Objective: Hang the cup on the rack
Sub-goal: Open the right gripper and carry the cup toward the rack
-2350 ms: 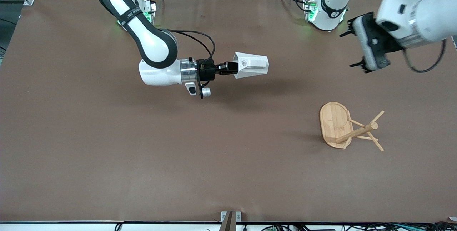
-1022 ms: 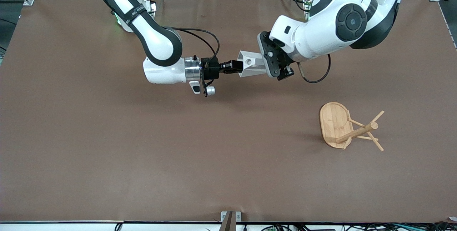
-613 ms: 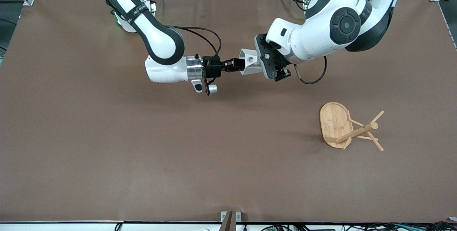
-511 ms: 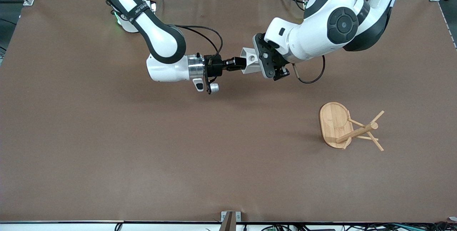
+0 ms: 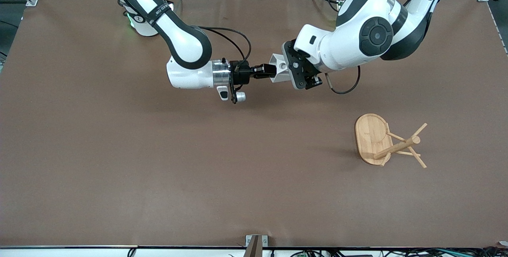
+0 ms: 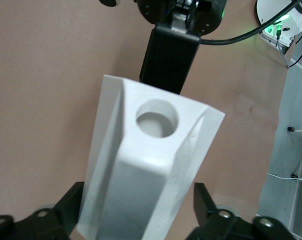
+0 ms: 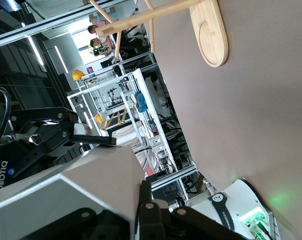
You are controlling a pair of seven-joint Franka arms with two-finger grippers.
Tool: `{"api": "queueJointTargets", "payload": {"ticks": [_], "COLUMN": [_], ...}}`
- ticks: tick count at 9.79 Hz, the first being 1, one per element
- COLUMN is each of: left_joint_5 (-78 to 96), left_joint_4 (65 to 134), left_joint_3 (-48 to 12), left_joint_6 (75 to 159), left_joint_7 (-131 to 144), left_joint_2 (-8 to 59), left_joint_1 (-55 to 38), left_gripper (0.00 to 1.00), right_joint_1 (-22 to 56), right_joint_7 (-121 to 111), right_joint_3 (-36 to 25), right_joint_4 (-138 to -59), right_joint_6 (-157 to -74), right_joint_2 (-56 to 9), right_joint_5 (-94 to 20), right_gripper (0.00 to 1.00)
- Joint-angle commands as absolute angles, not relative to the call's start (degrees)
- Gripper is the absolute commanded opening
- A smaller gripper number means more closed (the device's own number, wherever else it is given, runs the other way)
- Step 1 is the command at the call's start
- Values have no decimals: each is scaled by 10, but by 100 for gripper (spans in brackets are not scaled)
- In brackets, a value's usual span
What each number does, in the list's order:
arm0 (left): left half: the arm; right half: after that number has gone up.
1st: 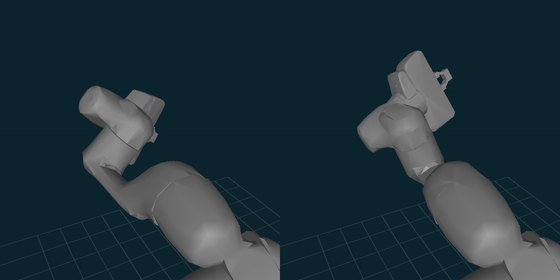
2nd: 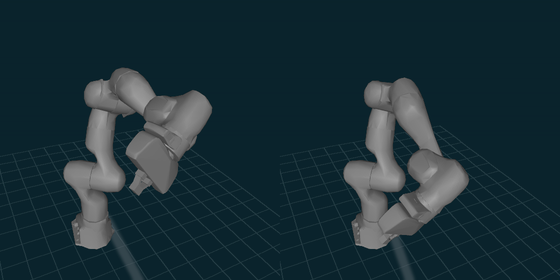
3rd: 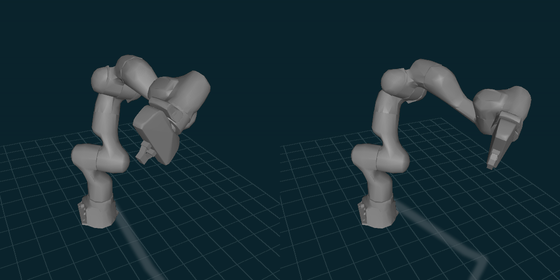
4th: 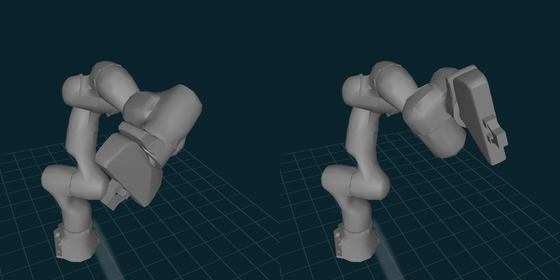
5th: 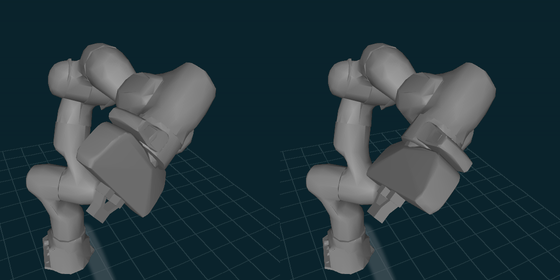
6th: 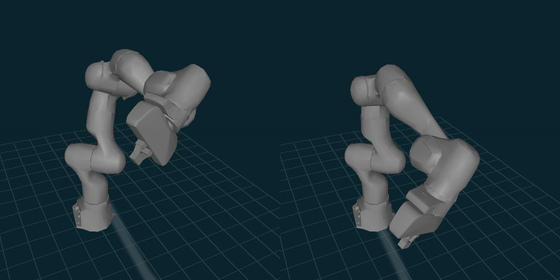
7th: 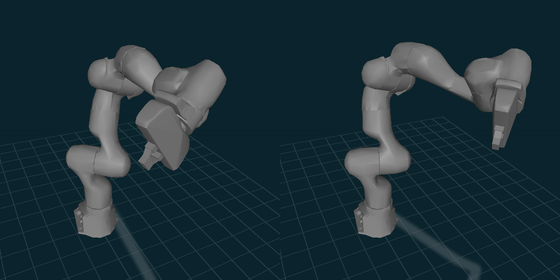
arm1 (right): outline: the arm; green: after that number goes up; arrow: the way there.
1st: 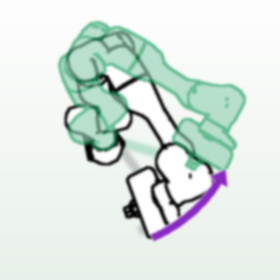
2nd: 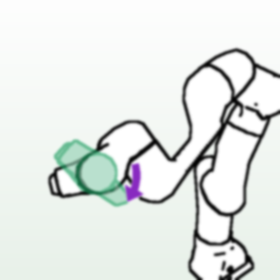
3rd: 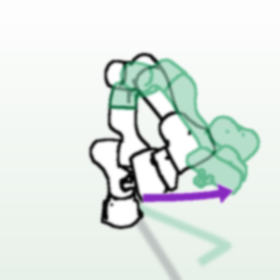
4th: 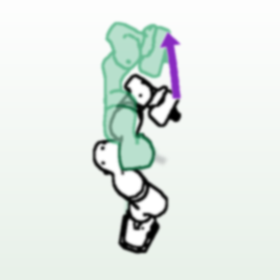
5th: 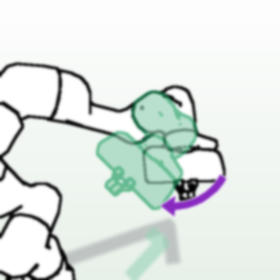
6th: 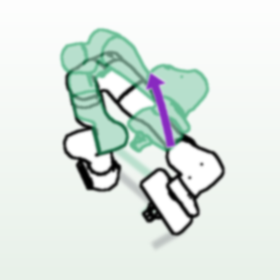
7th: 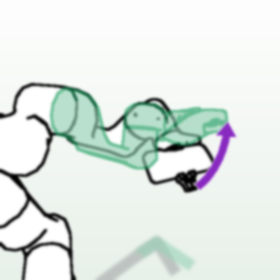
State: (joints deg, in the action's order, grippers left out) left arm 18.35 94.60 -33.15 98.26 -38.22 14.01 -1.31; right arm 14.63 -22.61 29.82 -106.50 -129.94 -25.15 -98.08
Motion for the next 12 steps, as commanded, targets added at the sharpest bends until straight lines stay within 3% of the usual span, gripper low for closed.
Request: {"api": "queueJointTargets", "payload": {"ticks": [1,3,6,7,8,11,12], "left_joint_5": [178,178,178,178,178,177,173], "left_joint_4": [976,975,975,976,976,976,979], "left_joint_3": [-340,-339,-337,-336,-334,-329,-302], "left_joint_6": [955,954,955,955,955,961,972], "left_joint_7": [-391,-399,-399,-399,-398,-381,-363], "left_joint_2": [139,138,130,128,125,113,113], "left_joint_1": [9,11,25,28,29,68,65], "left_gripper": [19,4,3,2,2,2,2], "right_joint_1": [141,141,141,138,135,92,71], "right_joint_7": [-230,-230,-230,-228,-233,-233,-233], "right_joint_3": [308,308,308,308,307,300,294], "right_joint_4": [-1056,-1056,-1056,-1056,-1053,-1046,-1046], "right_joint_6": [-1297,-1298,-1298,-1296,-1299,-1306,-1327], "right_joint_2": [-245,-245,-244,-244,-243,-243,-242], "right_joint_5": [-999,-999,-999,-998,-998,-991,-988], "right_gripper": [1,1,1,40,99,100,100]}}
